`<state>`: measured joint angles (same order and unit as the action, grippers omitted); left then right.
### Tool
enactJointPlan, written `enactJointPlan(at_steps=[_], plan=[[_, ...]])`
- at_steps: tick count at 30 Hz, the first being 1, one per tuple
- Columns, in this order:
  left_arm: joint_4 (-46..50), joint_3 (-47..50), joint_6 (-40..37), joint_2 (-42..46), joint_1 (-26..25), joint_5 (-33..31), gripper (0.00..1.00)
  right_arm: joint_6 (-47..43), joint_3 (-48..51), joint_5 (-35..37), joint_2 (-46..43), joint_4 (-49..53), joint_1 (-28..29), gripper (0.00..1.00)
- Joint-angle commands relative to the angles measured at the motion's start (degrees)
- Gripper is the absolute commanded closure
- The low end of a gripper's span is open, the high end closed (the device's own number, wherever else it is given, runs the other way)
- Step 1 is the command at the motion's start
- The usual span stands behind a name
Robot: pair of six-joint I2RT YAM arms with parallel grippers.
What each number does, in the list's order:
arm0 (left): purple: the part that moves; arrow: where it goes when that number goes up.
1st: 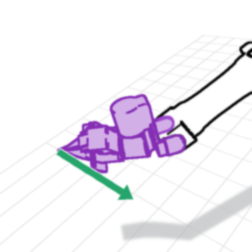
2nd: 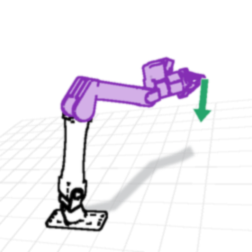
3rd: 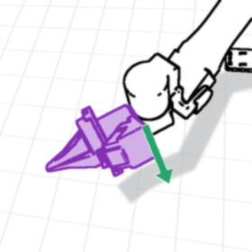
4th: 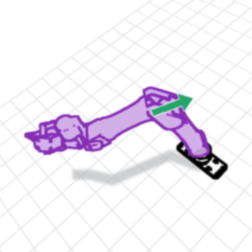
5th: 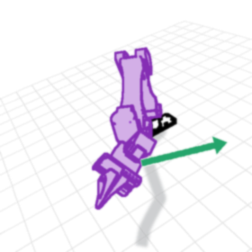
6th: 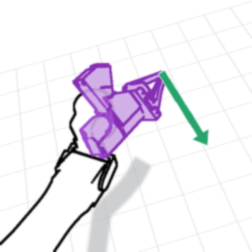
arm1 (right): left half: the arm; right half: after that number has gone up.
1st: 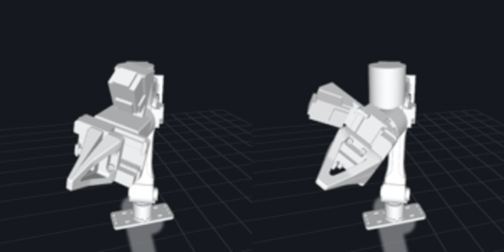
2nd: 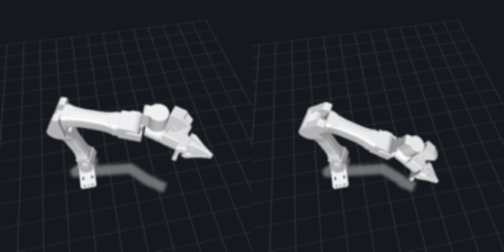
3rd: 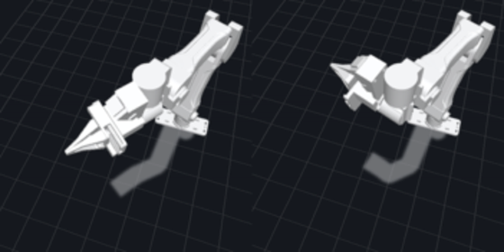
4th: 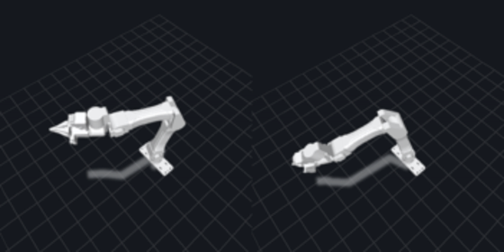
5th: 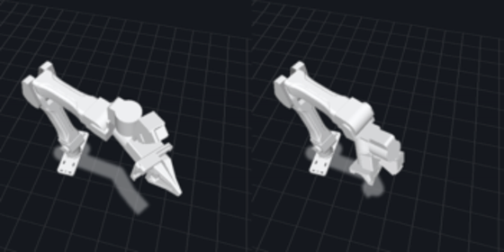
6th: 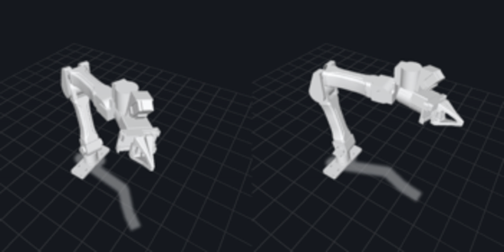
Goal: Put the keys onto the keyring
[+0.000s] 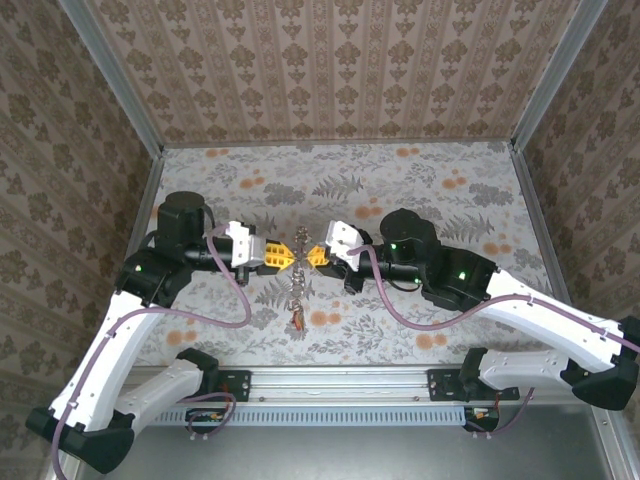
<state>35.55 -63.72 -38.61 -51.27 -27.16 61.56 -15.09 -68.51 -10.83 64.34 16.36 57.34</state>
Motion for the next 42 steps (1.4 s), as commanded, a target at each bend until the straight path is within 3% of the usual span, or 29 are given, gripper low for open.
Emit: enactJointPlan(at_steps=[1,24,42], plan=[[-1.94,-0.48,0.67,0.22,0.51,2.85,1.0,-0.84,-1.29,-0.68,0.35,-1.66,0.4,1.0],[-3.21,-0.26,1.95,-0.22,0.71,3.05,1.0,0.91,-2.09,-4.69,1.5,-3.48,0.4,1.0],[-2.95,0.15,1.68,-0.52,0.7,1.99,1.0,1.38,-1.98,-2.3,-0.61,-2.03,0.43,1.0]])
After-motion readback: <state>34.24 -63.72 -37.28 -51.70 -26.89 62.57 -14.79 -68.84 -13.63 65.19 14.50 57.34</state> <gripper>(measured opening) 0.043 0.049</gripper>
